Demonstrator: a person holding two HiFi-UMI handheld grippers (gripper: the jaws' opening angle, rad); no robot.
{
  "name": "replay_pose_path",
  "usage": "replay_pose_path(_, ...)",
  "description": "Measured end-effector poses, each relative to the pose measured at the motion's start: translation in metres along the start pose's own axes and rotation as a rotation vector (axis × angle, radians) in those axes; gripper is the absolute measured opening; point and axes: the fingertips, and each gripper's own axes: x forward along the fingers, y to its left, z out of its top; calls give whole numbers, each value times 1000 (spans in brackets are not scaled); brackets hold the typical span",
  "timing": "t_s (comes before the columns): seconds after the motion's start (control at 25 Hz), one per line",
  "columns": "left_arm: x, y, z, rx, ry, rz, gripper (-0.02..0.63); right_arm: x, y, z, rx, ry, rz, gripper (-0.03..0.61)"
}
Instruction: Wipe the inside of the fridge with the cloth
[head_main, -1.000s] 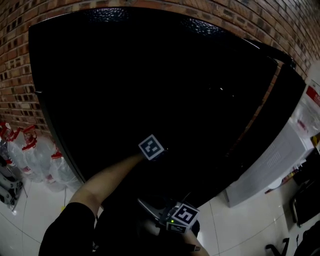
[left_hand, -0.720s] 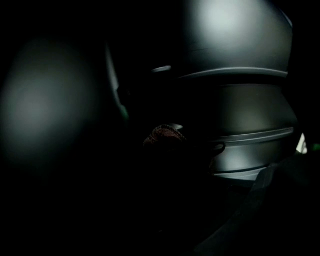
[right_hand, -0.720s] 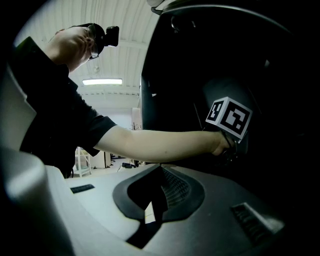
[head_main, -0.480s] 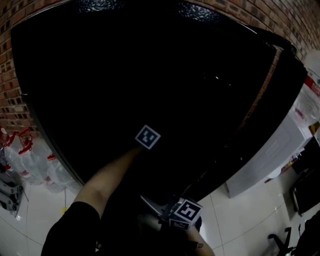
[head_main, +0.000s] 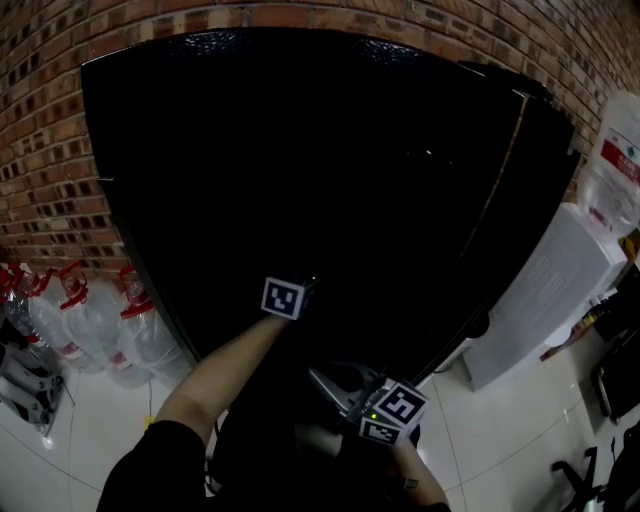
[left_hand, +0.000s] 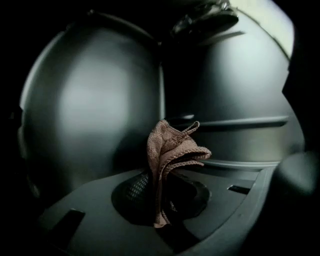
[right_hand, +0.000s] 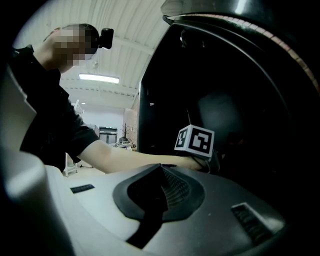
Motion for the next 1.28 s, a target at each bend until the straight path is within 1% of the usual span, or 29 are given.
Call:
replay_pose_path(0.16,-43,-22,18,-19,-84,-40,57,-20,7,17,-46,-23,-43,3)
replay_pose_path(0.32,-103,-46,34,12,-171,-92,57,-46,9,27,-45,-83,-95,3)
replay_pose_path(0.48,-179,-63,37,17,-247,-97,57,-74,9,29,-46,-121,-141,3)
replay_pose_path(0.6,-234,-72,35,46,-281,-87,57,-81,9,35,-61,-159,-140,3)
replay_pose_path(0.76,-290,-71,24,18,-330,-34,57,-88,11,36,-46,-180,-137,3)
replay_pose_path(1.0,-349,-71,25,-45,-415,28,57,-87,21,47,-48,-234,-130,2)
replay_pose_path(1.16,-390,-59,26,-53,-478,104,57,-92,27,47,-59,-243,-125,2)
replay_pose_path(1.28,-415,-49,18,-33,-488,172,58,-96,27,38,-58,-249,-134,3)
